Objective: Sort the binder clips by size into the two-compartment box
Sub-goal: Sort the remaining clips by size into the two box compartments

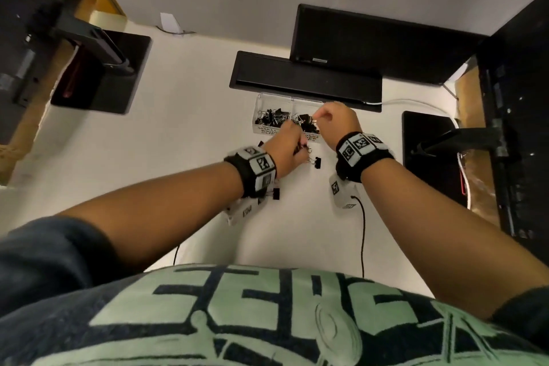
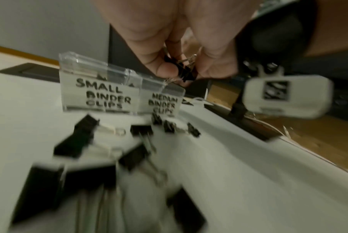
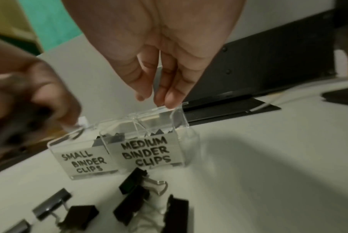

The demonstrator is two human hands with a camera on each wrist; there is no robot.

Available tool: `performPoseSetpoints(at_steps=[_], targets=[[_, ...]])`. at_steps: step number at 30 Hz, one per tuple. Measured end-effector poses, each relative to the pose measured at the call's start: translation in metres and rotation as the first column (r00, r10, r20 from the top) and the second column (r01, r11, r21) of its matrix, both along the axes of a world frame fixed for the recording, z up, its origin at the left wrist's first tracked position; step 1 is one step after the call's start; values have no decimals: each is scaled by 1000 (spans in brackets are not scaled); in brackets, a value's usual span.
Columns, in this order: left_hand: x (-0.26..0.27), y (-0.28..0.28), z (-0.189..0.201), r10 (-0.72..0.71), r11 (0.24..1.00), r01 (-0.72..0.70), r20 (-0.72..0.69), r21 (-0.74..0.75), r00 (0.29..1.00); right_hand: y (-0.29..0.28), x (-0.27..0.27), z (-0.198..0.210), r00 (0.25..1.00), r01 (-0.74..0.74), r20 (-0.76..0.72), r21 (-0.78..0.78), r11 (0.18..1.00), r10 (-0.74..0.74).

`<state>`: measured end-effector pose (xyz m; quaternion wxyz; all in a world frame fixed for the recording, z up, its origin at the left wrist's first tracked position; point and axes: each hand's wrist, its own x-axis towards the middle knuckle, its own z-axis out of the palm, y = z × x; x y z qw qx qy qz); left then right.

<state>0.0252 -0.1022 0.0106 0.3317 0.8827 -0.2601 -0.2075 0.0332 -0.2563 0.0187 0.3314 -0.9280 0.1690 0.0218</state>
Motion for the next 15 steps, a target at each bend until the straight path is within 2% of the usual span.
performPoseSetpoints(at_steps=[3, 7, 9, 12, 15], targets=[[31, -15, 10, 30, 1000, -30, 57, 0, 998, -4, -23, -6, 999, 23, -27, -8, 1000, -23], [58, -31, 13, -35, 990, 22, 86, 142, 996, 1, -52, -35, 974, -133, -179, 34, 991, 137], [63, -40, 10, -105, 970, 80, 99, 228, 989, 1, -61, -48, 951, -210, -237, -11, 978, 201], [62, -45, 0, -173, 941, 124, 130, 316, 976, 5, -67, -57, 949, -204, -254, -42, 978, 187], [60, -44, -6, -211, 937, 157, 147, 311, 966, 8, -70, -59, 954, -178, -254, -50, 983, 160]])
